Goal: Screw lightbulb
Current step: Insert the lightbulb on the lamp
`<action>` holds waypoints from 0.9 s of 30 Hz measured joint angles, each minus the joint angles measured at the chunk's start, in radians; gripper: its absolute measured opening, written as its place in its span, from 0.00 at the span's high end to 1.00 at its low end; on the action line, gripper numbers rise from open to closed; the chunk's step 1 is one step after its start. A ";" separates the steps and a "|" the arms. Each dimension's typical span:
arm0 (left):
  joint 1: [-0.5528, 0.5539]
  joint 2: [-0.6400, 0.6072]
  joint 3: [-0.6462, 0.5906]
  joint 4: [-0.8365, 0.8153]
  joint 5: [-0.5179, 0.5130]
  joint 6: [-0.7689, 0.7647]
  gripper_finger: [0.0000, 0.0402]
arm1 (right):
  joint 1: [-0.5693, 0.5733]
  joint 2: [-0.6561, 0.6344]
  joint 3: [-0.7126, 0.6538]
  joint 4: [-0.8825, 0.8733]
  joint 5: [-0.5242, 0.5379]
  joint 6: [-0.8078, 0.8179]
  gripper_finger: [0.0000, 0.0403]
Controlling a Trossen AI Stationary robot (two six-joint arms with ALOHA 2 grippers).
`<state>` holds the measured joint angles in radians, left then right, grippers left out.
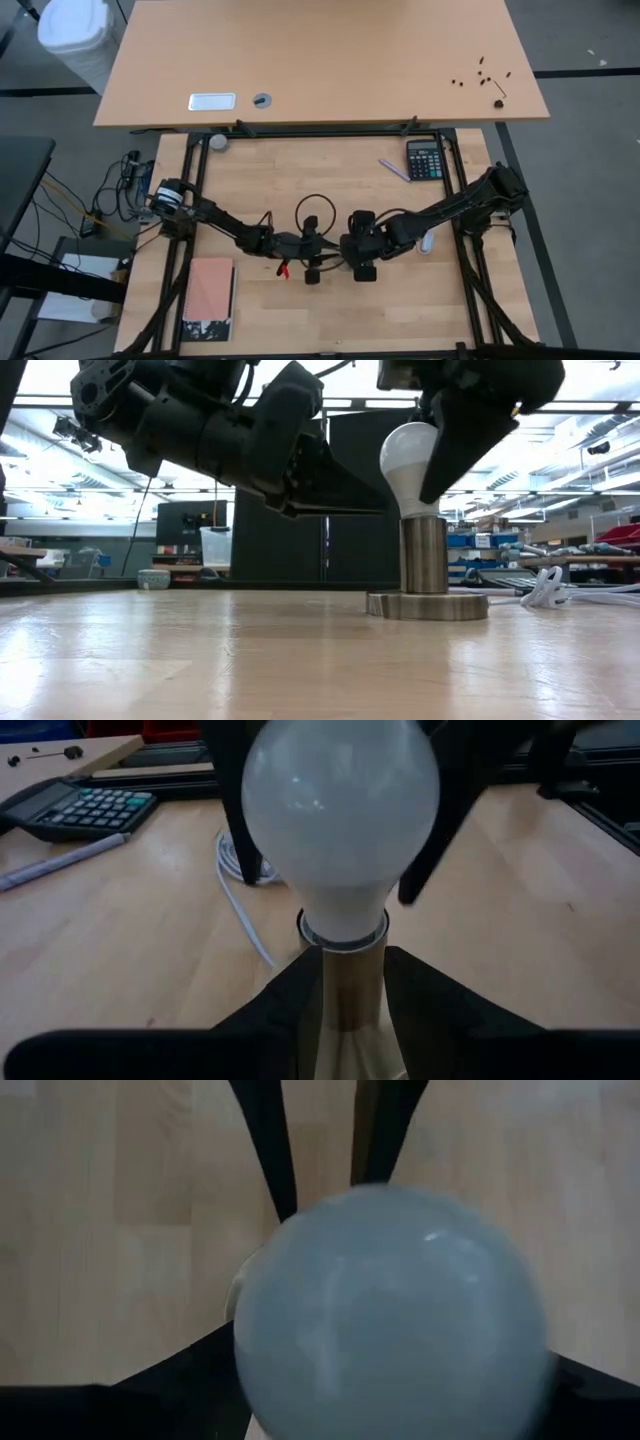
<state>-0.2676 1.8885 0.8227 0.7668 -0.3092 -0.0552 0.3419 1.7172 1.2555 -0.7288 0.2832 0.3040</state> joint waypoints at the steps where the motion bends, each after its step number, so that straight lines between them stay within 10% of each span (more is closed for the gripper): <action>1: 0.000 0.000 0.000 -0.001 0.000 0.003 0.72 | 0.003 0.000 -0.012 0.010 0.000 0.007 0.26; 27: 0.031 -0.031 0.092 -0.166 0.047 0.053 0.72 | 0.076 -0.126 -0.198 0.156 0.057 0.114 0.26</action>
<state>-0.2366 1.8576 0.9146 0.6006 -0.2626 -0.0019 0.4178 1.5913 1.0578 -0.5730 0.3398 0.4185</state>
